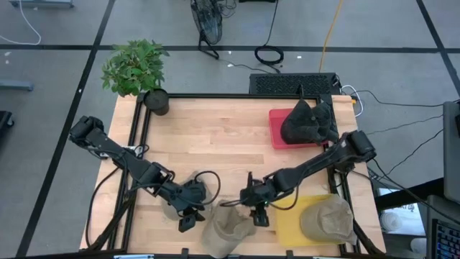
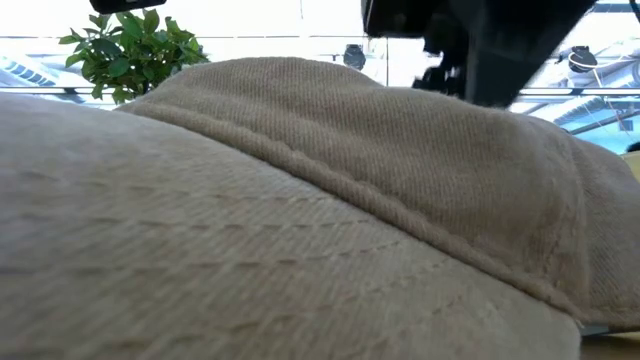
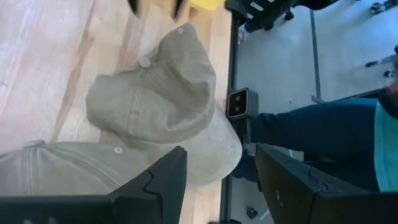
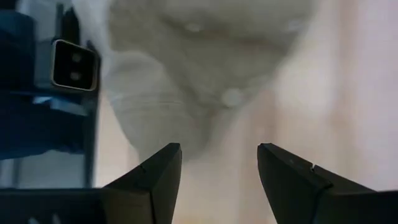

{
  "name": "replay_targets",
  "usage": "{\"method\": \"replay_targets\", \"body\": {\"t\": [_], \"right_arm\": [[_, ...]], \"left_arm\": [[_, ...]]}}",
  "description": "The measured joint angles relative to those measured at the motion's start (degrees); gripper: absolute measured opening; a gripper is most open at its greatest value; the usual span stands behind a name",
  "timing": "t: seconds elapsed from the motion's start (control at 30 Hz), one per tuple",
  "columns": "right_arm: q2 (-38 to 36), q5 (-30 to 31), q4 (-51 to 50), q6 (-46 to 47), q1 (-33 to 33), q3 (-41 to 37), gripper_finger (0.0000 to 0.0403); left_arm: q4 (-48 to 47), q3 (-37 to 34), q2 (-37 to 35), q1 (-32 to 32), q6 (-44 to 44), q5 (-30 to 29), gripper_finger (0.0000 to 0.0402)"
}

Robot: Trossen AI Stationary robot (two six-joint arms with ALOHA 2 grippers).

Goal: Pick & Place hat
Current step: Put the bottom brown cap into the yellow bin

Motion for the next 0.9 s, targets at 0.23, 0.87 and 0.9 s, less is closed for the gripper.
{"method": "replay_targets", "body": {"t": [0.23,0.87,0.9], "right_arm": [[1.74,-2.65,10.08,2.70,1.68,-0.04,0.0196],[1.50,-2.82,11.57,-0.68,2.03,0.00,0.0196],[1.50,-2.80,11.65,-0.25,2.18,0.02,0.0196]], "left_arm": [[-0.02,-0.01,0.00,1.25,-0.39,-1.48,0.0188],[-1.42,-0.02,0.00,3.54,1.19,-0.89,0.0188],[-1.40,-0.01,0.00,3.54,1.19,-0.90,0.0188]]}}
